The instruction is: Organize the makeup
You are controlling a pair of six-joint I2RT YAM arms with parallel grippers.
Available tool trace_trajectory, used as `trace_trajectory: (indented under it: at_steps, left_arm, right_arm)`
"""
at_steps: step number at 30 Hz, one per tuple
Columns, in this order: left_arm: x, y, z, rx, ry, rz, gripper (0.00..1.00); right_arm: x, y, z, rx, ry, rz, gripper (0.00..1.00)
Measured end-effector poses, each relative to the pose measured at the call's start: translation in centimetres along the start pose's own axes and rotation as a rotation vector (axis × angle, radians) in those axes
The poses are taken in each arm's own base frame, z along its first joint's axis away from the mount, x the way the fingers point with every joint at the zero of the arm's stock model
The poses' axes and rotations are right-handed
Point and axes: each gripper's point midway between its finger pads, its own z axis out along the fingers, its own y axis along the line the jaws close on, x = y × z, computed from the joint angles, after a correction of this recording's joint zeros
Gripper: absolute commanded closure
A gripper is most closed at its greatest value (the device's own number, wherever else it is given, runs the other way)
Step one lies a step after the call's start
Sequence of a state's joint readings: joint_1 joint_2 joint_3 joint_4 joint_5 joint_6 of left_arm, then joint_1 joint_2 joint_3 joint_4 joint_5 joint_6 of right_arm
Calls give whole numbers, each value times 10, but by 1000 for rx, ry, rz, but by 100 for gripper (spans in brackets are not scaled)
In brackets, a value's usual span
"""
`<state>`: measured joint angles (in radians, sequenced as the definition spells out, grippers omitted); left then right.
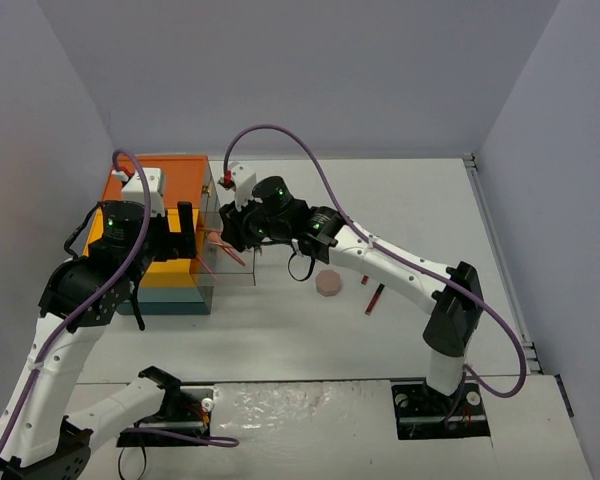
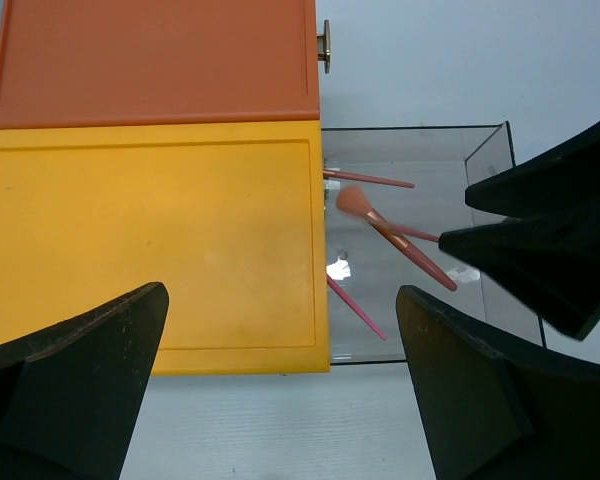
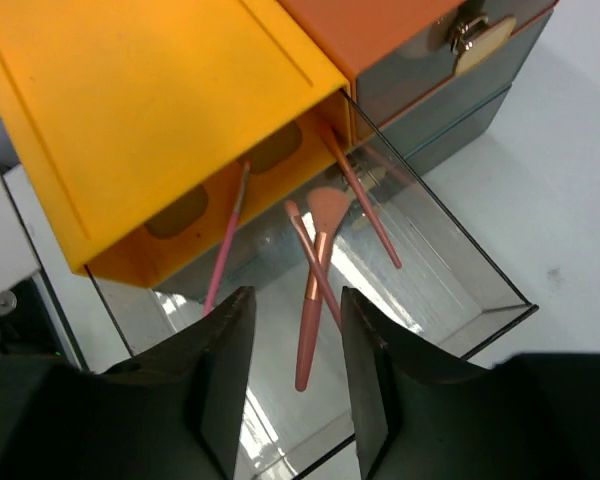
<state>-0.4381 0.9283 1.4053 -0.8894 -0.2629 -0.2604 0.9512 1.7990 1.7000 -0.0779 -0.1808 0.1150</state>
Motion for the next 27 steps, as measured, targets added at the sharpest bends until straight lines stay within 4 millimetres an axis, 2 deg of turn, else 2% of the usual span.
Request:
trace_trajectory:
  at_steps: [2, 6, 8, 10, 12, 14, 16, 19, 21, 23, 25, 27]
  left_arm:
    - [-1, -1, -1, 6, -2, -1, 3]
    - [-6, -7, -1, 32, -1, -4, 3]
    - [-10, -12, 1, 54, 4, -7, 3]
    - [-16, -21, 5, 83, 12, -12, 3]
    - [-21, -32, 10, 123, 21, -31, 3]
    - [-23, -46, 19, 162, 48, -47, 3]
    - [-25, -68, 28, 206, 69, -55, 3]
    - [-23, -110, 38, 283, 100, -30, 3]
    - [-19, -144, 40, 348, 116, -1, 3]
    - [-12, -175, 45, 396, 136, 17, 3]
    - [-1, -200, 52, 425, 166, 34, 3]
    - [11, -215, 64, 420, 199, 45, 3]
  right_arm:
    - [12, 0, 2, -3, 32, 4, 45]
    - [20, -7, -1, 27, 44, -1, 26]
    - [22, -17, -9, 67, 46, 1, 13]
    - [24, -36, -26, 145, 40, 9, 5]
    - [22, -70, -53, 256, 24, 43, 0]
    - [18, -114, -86, 394, -22, 99, 0]
    - [27, -162, -129, 549, -52, 180, 0]
    - [47, -223, -192, 772, -95, 296, 0]
    - [73, -245, -226, 879, -88, 360, 0]
    - [100, -259, -253, 963, -70, 416, 0]
    - [119, -266, -271, 1014, -55, 457, 0]
    - [133, -268, -282, 1042, -46, 487, 0]
